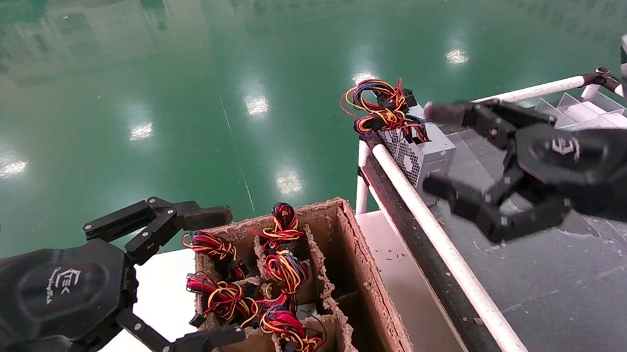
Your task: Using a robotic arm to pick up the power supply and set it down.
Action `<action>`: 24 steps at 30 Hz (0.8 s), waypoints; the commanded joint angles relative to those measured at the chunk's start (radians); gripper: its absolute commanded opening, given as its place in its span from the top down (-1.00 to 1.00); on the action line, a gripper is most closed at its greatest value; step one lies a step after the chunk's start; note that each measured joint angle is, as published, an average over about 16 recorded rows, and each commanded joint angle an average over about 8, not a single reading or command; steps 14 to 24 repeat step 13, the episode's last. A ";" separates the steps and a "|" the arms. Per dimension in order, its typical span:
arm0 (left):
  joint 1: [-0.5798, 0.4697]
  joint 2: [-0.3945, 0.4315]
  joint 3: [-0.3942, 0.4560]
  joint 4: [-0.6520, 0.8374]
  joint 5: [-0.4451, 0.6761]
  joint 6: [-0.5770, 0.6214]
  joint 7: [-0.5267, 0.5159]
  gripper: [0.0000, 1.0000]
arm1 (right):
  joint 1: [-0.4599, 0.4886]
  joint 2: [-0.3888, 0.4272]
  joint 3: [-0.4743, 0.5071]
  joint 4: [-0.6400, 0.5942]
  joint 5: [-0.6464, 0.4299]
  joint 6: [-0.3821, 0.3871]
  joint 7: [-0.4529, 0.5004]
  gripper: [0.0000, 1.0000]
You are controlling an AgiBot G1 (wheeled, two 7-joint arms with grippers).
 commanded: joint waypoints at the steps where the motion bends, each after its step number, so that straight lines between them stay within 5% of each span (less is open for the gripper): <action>1: 0.000 0.000 0.000 0.000 0.000 0.000 0.000 -1.00 | -0.021 0.012 0.007 0.041 0.002 -0.002 0.000 -1.00; 13: 0.000 0.000 0.000 0.000 0.000 0.000 0.000 -1.00 | -0.132 0.073 0.041 0.254 0.011 -0.011 0.000 -1.00; 24: 0.000 0.000 0.000 0.000 0.000 0.000 0.000 -1.00 | -0.132 0.073 0.041 0.254 0.011 -0.011 0.000 -1.00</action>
